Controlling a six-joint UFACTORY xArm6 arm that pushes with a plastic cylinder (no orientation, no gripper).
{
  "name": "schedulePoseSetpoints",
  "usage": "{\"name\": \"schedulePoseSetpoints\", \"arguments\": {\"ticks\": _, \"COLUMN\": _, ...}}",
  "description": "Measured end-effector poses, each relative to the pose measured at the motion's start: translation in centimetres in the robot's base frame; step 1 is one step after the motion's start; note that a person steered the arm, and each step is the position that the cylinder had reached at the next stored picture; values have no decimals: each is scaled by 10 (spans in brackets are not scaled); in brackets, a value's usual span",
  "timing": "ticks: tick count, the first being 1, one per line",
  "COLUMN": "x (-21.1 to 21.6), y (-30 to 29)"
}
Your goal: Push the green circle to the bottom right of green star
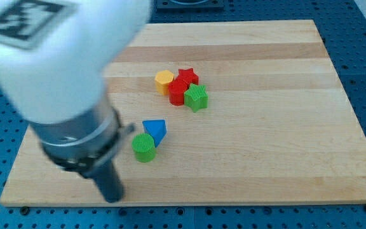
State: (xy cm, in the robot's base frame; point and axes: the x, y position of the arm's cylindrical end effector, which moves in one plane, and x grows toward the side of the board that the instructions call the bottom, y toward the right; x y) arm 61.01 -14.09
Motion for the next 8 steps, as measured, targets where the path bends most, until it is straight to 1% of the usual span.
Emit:
{"name": "schedulePoseSetpoints", "arguments": {"ticks": 1, "x": -35, "y": -1}}
{"name": "schedulePoseSetpoints", "arguments": {"ticks": 3, "x": -77, "y": 141}}
{"name": "schedulePoseSetpoints", "arguments": {"ticks": 4, "x": -79, "y": 178}}
{"name": "schedulePoseSetpoints", "arguments": {"ticks": 5, "x": -50, "y": 169}}
{"name": "schedulePoseSetpoints", "arguments": {"ticks": 6, "x": -36, "y": 108}}
{"name": "schedulePoseSetpoints", "arguments": {"ticks": 7, "x": -69, "y": 92}}
{"name": "schedulePoseSetpoints", "arguments": {"ticks": 8, "x": -116, "y": 115}}
